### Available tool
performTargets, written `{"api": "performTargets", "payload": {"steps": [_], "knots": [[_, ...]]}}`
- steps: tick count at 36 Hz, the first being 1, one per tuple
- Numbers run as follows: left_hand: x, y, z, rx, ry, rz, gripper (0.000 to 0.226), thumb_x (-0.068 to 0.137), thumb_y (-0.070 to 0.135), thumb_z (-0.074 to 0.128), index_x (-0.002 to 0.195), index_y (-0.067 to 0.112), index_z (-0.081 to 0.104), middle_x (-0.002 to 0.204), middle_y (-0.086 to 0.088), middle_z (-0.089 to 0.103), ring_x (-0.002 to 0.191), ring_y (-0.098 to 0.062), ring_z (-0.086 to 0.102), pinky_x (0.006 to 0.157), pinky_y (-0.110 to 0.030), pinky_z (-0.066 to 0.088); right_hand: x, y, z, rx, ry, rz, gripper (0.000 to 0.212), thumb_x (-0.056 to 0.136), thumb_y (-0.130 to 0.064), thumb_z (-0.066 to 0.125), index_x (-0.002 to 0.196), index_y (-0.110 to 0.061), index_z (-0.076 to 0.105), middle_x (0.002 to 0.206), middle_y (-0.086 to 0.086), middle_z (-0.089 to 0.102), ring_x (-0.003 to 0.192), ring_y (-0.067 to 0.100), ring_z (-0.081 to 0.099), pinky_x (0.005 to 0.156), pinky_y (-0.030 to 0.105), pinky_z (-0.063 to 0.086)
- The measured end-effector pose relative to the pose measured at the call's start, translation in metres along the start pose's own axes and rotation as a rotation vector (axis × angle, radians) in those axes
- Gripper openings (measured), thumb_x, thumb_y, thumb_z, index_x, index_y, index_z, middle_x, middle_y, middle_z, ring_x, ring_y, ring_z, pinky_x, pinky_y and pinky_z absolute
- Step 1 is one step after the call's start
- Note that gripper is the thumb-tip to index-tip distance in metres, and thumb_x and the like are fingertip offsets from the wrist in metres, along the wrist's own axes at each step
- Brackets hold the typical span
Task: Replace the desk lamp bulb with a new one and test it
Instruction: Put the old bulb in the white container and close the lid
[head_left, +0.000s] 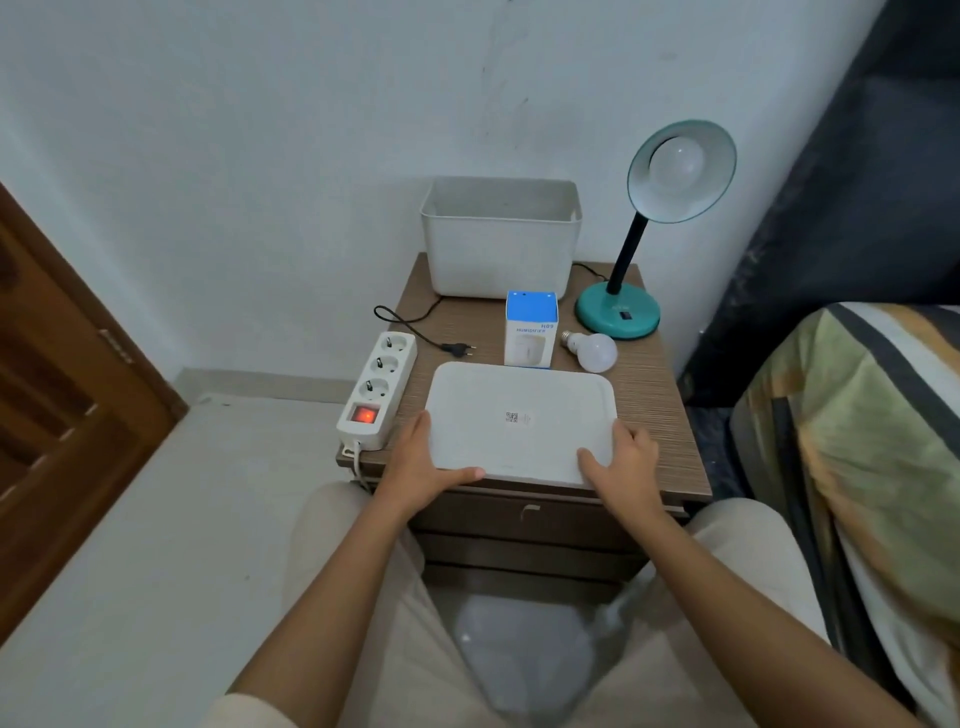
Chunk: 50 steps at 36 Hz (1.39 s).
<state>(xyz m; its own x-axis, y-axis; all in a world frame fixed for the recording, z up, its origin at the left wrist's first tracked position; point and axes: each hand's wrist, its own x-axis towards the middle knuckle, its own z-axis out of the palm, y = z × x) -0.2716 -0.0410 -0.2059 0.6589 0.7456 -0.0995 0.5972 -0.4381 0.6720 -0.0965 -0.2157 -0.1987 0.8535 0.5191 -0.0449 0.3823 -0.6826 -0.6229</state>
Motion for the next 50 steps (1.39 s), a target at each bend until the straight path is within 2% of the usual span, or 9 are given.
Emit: {"api": "performTargets", "payload": {"steps": [7, 13, 17, 22, 28, 33, 37, 41, 50], "knots": [[-0.002, 0.009, -0.002, -0.007, -0.051, -0.032, 0.114, 0.065, 0.051, 0.079, 0.147, 0.008, 0.013, 0.156, -0.006, 0.015, 0.143, -0.023, 0.016, 0.114, -0.036, 0.018, -0.003, 0.0, -0.001, 0.01, -0.011, -0.018, 0.057, 0.088, -0.032, 0.056, 0.134, -0.005, 0.036, 0.138, 0.015, 0.036, 0.128, 0.029, 0.03, 0.106, 0.04, 0.034], [0.01, 0.028, -0.01, -0.038, 0.003, 0.001, 0.101, 0.072, 0.05, 0.073, 0.146, 0.008, 0.019, 0.156, -0.004, 0.017, 0.142, -0.021, 0.019, 0.112, -0.032, 0.021, 0.01, -0.005, -0.009, 0.098, -0.008, 0.013, 0.056, 0.087, -0.023, 0.059, 0.135, -0.005, 0.037, 0.141, 0.018, 0.037, 0.129, 0.03, 0.037, 0.107, 0.04, 0.033], [0.049, 0.05, -0.037, -0.135, 0.094, 0.036, 0.091, 0.079, 0.049, 0.067, 0.147, 0.011, 0.021, 0.157, -0.004, 0.016, 0.144, -0.02, 0.017, 0.114, -0.034, 0.019, 0.037, -0.018, -0.024, 0.119, 0.016, 0.001, 0.056, 0.089, -0.019, 0.058, 0.137, -0.003, 0.036, 0.148, 0.019, 0.029, 0.137, 0.031, 0.028, 0.11, 0.04, 0.027], [0.115, 0.09, -0.085, -0.185, 0.188, 0.055, 0.088, 0.084, 0.046, 0.063, 0.148, 0.007, 0.017, 0.157, -0.009, 0.016, 0.144, -0.021, 0.017, 0.113, -0.032, 0.018, 0.088, -0.032, -0.041, 0.159, 0.09, -0.099, 0.052, 0.083, -0.018, 0.065, 0.13, -0.008, 0.044, 0.134, 0.014, 0.044, 0.124, 0.028, 0.043, 0.102, 0.04, 0.038], [0.189, 0.123, -0.114, -0.183, 0.237, 0.083, 0.083, 0.081, 0.037, 0.069, 0.143, 0.004, 0.025, 0.15, -0.015, 0.025, 0.138, -0.025, 0.027, 0.108, -0.03, 0.024, 0.136, -0.029, -0.044, 0.039, 0.017, -0.124, 0.067, 0.081, -0.033, 0.067, 0.136, -0.011, 0.037, 0.139, 0.011, 0.041, 0.126, 0.024, 0.041, 0.102, 0.033, 0.036], [0.242, 0.123, -0.11, -0.166, 0.233, 0.033, 0.104, 0.077, 0.048, 0.07, 0.147, 0.001, 0.009, 0.155, -0.015, 0.012, 0.144, -0.027, 0.013, 0.117, -0.037, 0.016, 0.156, -0.022, -0.029, 0.124, -0.028, -0.118, 0.062, 0.078, -0.021, 0.071, 0.131, -0.008, 0.043, 0.132, 0.012, 0.046, 0.122, 0.025, 0.044, 0.094, 0.023, 0.032], [0.266, 0.118, -0.098, -0.198, 0.257, 0.018, 0.108, 0.078, 0.051, 0.067, 0.148, 0.002, 0.001, 0.157, -0.013, 0.003, 0.146, -0.024, 0.004, 0.118, -0.035, 0.009, 0.163, -0.018, -0.016, 0.17, -0.037, -0.087, 0.064, 0.079, -0.023, 0.071, 0.134, -0.011, 0.042, 0.133, 0.009, 0.046, 0.12, 0.021, 0.046, 0.095, 0.022, 0.032], [0.281, 0.112, -0.089, -0.246, 0.272, 0.025, 0.107, 0.079, 0.05, 0.067, 0.148, 0.002, 0.001, 0.157, -0.013, 0.005, 0.145, -0.025, 0.008, 0.117, -0.032, 0.012, 0.167, -0.017, -0.008, 0.207, 0.001, -0.102, 0.062, 0.077, -0.023, 0.072, 0.132, -0.013, 0.045, 0.129, 0.007, 0.049, 0.109, 0.011, 0.044, 0.092, 0.022, 0.033], [0.293, 0.106, -0.087, -0.31, 0.28, 0.035, 0.107, 0.078, 0.048, 0.069, 0.149, 0.008, 0.0, 0.156, -0.01, 0.01, 0.143, -0.024, 0.016, 0.115, -0.033, 0.02, 0.177, -0.047, -0.021, 0.337, 0.246, -0.12, 0.06, 0.075, -0.023, 0.074, 0.128, -0.011, 0.049, 0.122, 0.004, 0.052, 0.113, 0.017, 0.049, 0.096, 0.027, 0.04]]}}
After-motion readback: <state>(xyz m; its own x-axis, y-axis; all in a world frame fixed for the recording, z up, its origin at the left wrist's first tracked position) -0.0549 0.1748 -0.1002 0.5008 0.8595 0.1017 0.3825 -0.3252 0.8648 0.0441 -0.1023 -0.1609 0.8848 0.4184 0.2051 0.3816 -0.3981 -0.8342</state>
